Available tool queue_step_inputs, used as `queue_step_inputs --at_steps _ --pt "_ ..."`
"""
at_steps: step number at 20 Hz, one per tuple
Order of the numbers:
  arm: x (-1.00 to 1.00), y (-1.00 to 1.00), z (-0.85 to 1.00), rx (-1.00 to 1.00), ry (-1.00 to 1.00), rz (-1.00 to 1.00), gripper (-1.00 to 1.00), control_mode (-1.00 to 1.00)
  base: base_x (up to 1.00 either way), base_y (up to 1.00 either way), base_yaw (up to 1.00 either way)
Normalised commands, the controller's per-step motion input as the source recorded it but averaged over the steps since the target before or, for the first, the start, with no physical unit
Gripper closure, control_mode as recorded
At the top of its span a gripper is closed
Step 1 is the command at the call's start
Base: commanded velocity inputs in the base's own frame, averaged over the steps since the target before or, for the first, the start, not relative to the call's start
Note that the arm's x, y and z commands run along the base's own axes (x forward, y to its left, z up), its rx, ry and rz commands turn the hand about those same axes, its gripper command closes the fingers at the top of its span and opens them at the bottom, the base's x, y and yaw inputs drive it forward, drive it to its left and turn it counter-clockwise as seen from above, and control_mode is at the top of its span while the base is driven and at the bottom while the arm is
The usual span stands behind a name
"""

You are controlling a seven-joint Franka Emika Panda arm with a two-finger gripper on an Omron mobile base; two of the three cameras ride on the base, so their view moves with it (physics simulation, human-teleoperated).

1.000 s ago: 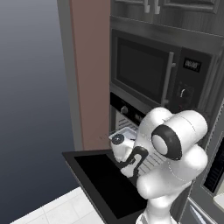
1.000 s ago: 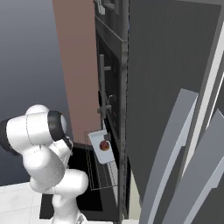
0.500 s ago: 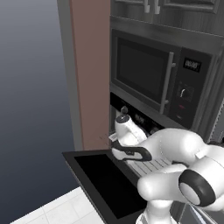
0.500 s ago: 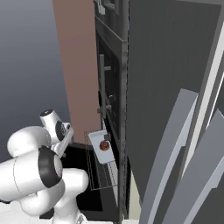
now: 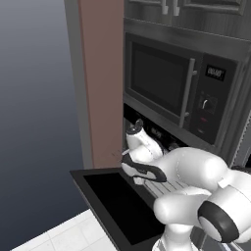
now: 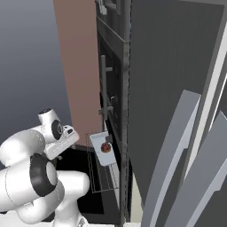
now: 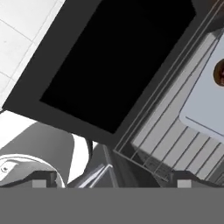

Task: Take the baked cake out of the oven and place it on the plate for cooling. Then close the oven door.

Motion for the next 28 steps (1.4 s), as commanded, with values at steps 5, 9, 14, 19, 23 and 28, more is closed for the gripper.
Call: queue_step_inputs --at_steps 5,9,14,19,23,28 --pt "-0.24 0.0 0.36 0.13 -0.05 -0.69 -1.0 -1.0 0.0 0.0 0.0" --pt "-0.22 0.0 0.23 0.15 -0.21 -0.62 -1.0 -1.0 0.0 0.0 0.0" --pt "-0.03 0.0 0.0 0.04 -0.35 -0.59 -1.0 -1.0 0.0 0.0 0.0" --pt "0.01 0.0 0.0 0.0 -0.46 -0.54 -1.0 -1.0 0.0 0.0 0.0" --pt "0.21 0.0 0.0 0.0 -0.27 -0.51 -1.0 -1.0 0.0 0.0 0.0" --pt "0.45 0.0 0.0 0.0 -0.12 -0.46 -1.0 -1.0 0.0 0.0 0.0"
